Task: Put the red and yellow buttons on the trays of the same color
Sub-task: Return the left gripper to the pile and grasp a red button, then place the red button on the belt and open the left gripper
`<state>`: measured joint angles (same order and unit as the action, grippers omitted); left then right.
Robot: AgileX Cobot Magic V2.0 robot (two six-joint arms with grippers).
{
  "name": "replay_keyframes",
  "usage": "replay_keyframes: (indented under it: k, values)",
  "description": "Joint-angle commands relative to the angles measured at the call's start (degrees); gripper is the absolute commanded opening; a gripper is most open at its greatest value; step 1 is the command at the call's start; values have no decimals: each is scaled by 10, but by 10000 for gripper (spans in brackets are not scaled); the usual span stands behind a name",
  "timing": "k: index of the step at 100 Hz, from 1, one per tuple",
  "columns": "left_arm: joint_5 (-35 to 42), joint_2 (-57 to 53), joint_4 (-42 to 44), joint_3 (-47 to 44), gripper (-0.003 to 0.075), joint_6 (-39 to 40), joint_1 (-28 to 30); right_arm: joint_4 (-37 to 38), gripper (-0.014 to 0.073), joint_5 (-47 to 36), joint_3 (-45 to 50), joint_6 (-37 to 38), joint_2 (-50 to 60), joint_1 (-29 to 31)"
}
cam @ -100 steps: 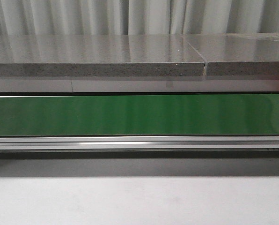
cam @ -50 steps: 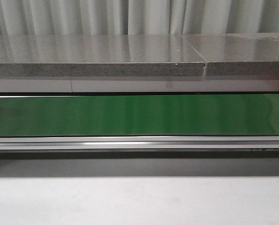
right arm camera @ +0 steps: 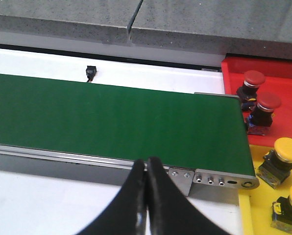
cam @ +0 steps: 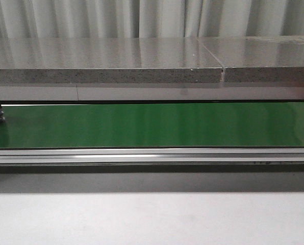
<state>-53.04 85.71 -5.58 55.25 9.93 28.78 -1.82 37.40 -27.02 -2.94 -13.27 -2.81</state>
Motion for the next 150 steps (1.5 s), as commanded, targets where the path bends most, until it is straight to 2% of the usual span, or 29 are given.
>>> replay_keyframes:
  k: [1, 50, 74, 92, 100, 125, 150]
  values:
    - [21, 0, -11, 12, 499, 6, 0, 4, -67, -40, -13, -5, -6, -2]
    - [36, 48, -10, 15, 487, -2, 0, 4, -67, -40, -13, -5, -6, -2]
    - [36, 48, -10, 17, 296, -2, 0, 4, -67, -40, -13, -5, -6, -2]
    - [34, 38, -9, 17, 219, -6, 0, 4, -67, -40, -13, -5, -6, -2]
    - [26, 18, -7, 17, 216, -30, 0, 4, -67, -40, -13, -5, -6, -2]
    - [9, -69, 29, 31, 216, -42, 0, 4, -67, -40, -13, -5, -6, -2]
    - [-68, -81, 28, 130, 216, -50, -11, 4, -67, -40, -13, -5, -6, -2]
